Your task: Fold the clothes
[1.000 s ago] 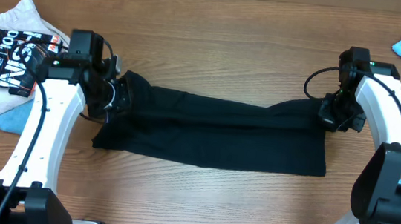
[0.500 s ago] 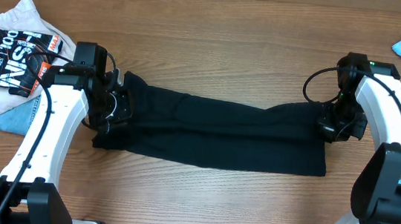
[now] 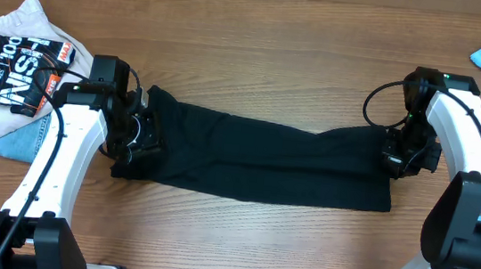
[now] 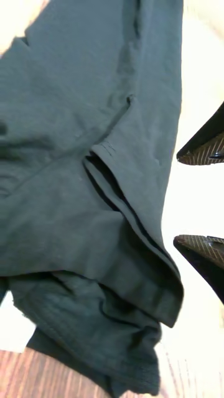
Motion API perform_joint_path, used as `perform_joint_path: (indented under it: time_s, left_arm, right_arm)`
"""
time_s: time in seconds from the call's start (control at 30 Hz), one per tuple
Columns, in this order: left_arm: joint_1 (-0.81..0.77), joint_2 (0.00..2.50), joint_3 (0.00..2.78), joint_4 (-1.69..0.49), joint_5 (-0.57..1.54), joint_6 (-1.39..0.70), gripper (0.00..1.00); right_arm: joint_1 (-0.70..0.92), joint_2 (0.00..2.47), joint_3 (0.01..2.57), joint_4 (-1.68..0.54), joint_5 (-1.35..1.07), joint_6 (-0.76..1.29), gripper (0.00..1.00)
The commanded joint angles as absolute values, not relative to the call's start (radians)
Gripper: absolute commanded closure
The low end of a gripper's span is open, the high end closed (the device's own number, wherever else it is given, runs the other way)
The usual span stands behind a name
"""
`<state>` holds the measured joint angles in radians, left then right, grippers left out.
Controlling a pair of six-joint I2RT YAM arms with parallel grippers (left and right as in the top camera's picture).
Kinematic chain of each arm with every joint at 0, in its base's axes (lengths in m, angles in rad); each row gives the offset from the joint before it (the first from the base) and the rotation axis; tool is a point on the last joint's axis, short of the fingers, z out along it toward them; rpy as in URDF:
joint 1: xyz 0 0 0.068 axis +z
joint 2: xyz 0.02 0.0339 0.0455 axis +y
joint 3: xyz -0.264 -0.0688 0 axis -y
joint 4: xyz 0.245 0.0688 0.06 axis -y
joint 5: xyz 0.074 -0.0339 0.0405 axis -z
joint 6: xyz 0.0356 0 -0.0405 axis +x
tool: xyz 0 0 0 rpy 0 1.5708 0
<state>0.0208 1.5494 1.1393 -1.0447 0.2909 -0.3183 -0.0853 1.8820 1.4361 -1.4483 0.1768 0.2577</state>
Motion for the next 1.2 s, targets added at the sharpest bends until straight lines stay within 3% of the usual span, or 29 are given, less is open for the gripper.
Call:
perform_joint_path:
  time_s: [0.0, 0.3, 0.33, 0.37, 0.43, 0.7, 0.9, 1.17]
  left_arm:
    - [0.017, 1.543, 1.134, -1.001, 0.292, -0.331, 0.61]
    - [0.017, 1.545, 1.134, -0.907, 0.288, -0.340, 0.69]
    - [0.017, 1.545, 1.134, -0.907, 0.288, -0.340, 0.69]
    - [0.017, 1.545, 1.134, -0.907, 0.288, -0.340, 0.69]
    - [0.017, 1.545, 1.134, -0.908, 0.288, -0.340, 0.69]
    - [0.017, 1.545, 1.134, -0.916, 0.287, -0.340, 0.67]
    - [0.012, 1.559, 1.134, -0.886, 0.282, -0.340, 0.88]
    - [-0.029, 1.663, 1.134, -0.745, 0.280, -0.317, 0.92]
  right_arm:
    - [-0.094, 1.852, 1.460, -1.448, 0.148, 0.262, 0.91]
    - [-0.094, 1.853, 1.417, -1.437, 0.129, 0.259, 0.91]
    - [-0.094, 1.853, 1.412, -1.429, 0.129, 0.259, 0.87]
    - [-0.094, 1.853, 1.411, -1.419, 0.130, 0.259, 0.70]
    - [-0.094, 1.853, 1.411, -1.410, 0.130, 0.259, 0.67]
    - [-0.094, 1.853, 1.411, -1.393, 0.125, 0.259, 0.66]
    - [-0.094, 1.853, 1.410, -1.311, -0.083, 0.124, 0.77]
    - [-0.094, 1.856, 1.406, -1.136, -0.173, 0.082, 0.78]
